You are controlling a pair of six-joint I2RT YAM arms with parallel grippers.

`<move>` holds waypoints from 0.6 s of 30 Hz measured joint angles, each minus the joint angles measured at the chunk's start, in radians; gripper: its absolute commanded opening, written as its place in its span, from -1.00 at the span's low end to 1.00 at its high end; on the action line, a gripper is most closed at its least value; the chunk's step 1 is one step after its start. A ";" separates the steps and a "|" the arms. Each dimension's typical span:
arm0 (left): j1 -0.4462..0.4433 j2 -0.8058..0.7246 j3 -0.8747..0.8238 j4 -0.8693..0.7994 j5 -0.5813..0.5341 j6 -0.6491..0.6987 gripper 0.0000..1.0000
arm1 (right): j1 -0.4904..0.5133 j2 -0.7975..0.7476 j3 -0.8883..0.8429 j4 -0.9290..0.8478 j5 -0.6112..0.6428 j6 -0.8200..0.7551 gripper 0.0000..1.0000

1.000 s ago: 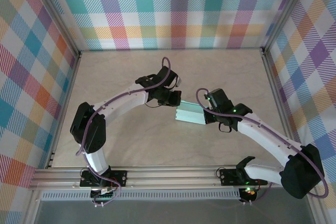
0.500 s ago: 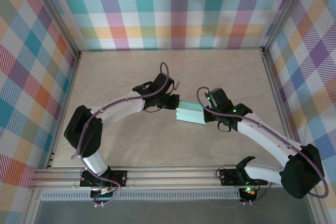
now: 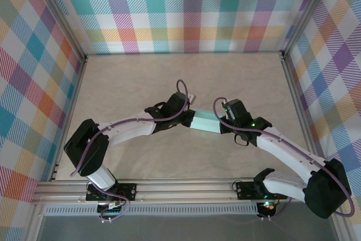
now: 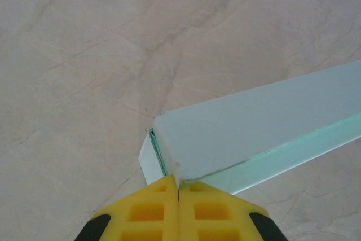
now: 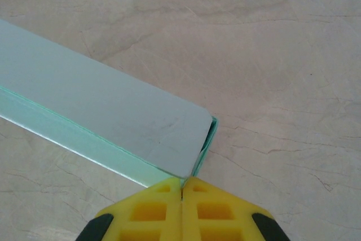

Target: Fold the paper box

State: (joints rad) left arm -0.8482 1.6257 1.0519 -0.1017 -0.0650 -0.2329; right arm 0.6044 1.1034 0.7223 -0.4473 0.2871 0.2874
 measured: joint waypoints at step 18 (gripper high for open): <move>-0.047 0.008 -0.006 0.027 -0.035 0.046 -1.00 | 0.011 -0.123 0.006 0.016 -0.052 0.029 0.58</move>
State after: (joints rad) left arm -0.8955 1.6337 1.0458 -0.0750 -0.0998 -0.1871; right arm 0.6151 0.9806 0.7284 -0.4316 0.2348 0.3161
